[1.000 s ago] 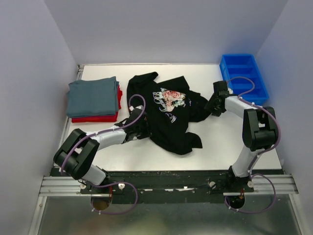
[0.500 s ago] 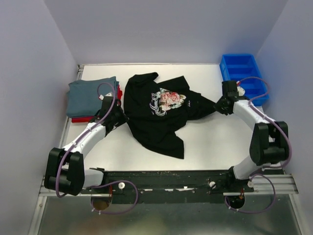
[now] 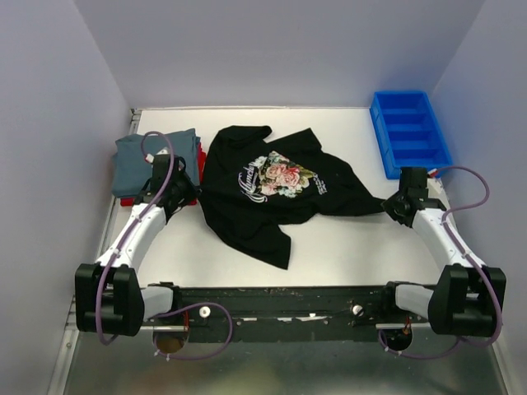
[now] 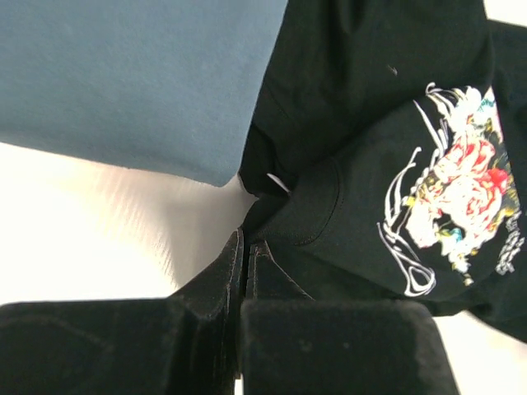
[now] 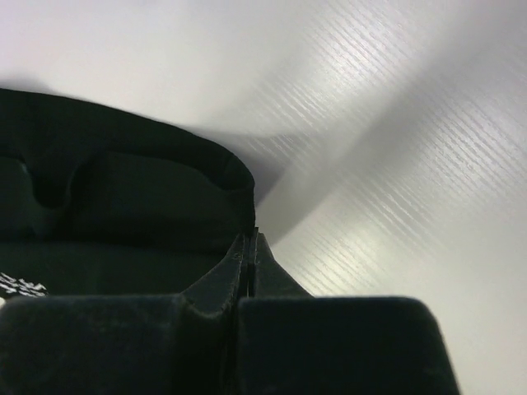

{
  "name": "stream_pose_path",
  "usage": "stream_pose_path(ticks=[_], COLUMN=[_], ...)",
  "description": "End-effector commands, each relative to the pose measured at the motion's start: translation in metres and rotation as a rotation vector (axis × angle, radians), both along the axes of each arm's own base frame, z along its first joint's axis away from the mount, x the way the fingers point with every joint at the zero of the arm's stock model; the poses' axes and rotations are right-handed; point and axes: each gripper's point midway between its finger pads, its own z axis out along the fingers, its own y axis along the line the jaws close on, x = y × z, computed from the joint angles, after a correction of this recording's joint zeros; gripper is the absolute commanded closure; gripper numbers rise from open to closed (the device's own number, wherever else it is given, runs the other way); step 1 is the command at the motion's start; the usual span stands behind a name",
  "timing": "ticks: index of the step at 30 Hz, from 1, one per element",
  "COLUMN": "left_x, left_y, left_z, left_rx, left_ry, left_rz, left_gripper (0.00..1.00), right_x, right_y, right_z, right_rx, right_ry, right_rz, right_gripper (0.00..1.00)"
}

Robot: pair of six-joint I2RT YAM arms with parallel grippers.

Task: Fold and stack the t-shirts
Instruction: Flatten out the tshirt

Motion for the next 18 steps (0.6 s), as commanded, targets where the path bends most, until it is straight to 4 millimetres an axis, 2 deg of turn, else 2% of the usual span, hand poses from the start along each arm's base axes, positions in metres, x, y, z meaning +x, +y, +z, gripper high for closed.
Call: stream_pose_path(ticks=[1,4,7,10,14,18], left_x=[0.015,0.018,0.024,0.033,0.048,0.069], left_y=[0.018,0.028,0.035,0.032,0.015,-0.006], left_z=[0.029,0.043,0.056,0.061,0.065,0.063], left_rx=[0.051,0.077,0.074,0.059,-0.011,-0.053], left_ry=[-0.023,-0.032,-0.059,-0.057,-0.077,-0.074], left_rz=[0.053,0.072,0.089,0.067,0.008,-0.04], left_gripper=[1.0,1.0,1.0,1.0,1.0,1.0], right_x=[-0.007,-0.015,-0.019,-0.015,-0.005,0.01], right_y=[-0.001,-0.003,-0.013,-0.013,-0.01,0.006], right_z=[-0.003,-0.008,-0.002,0.008,0.023,0.03], right_rx=[0.007,0.008,-0.007,-0.004,0.007,0.071], right_ry=[0.034,0.05,0.023,-0.014,-0.066,-0.116], right_rz=[0.003,-0.019,-0.065,-0.056,-0.035,0.041], right_gripper=[0.99,0.99,0.99,0.99,0.99,0.99])
